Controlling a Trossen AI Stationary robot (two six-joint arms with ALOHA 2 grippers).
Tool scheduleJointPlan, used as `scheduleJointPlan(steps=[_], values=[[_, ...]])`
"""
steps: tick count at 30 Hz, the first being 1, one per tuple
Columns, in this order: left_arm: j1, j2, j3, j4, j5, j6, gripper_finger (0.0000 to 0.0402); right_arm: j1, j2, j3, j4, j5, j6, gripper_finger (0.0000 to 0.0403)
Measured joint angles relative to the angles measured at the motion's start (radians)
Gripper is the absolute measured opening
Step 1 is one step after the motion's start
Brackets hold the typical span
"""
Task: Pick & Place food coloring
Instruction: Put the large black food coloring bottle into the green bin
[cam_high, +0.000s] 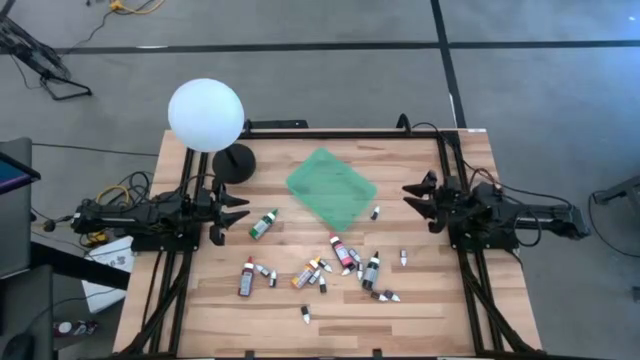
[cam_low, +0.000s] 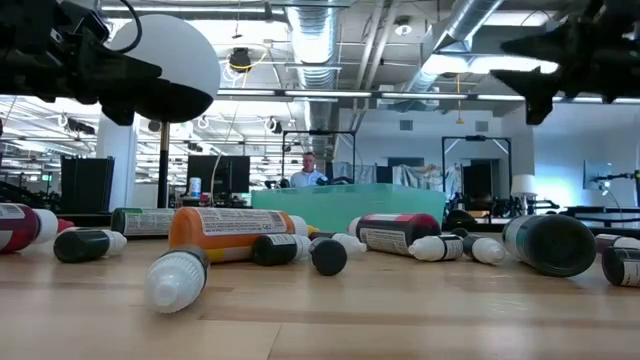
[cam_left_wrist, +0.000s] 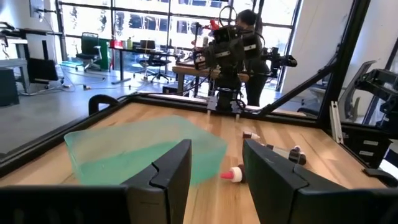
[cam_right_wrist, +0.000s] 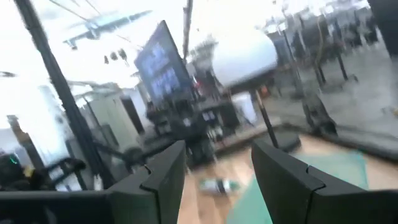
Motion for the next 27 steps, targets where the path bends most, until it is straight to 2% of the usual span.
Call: scheduleJointPlan(steps=[5, 8, 16, 22, 27], values=[[0.0, 0.0, 0.0, 0.024, -0.022, 0.01, 0.0138, 0.011, 0.011, 0.055, 0.026, -0.028, -0.057, 0.0178], [0.0, 0.002, 0.0, 0.094, -0.059, 0.046, 0.0138, 0.029, 0.057, 0.095, 0.043, -0.029, -0.129, 0.0177], [0.0, 0.003, 0.0, 0.245, -0.099, 0.18, 0.0138, 0.061, 0.366, 0.281, 0.026, -0.027, -0.165, 0.0172], [0.0, 0.003, 0.0, 0.226, -0.097, 0.196, 0.0138, 0.076, 0.681, 0.523, -0.2, -0.024, -0.161, 0.0163], [0.0, 0.003, 0.0, 0.17, -0.096, 0.185, 0.0138, 0.075, 0.92, 0.753, -0.477, 0.03, -0.002, 0.0151]])
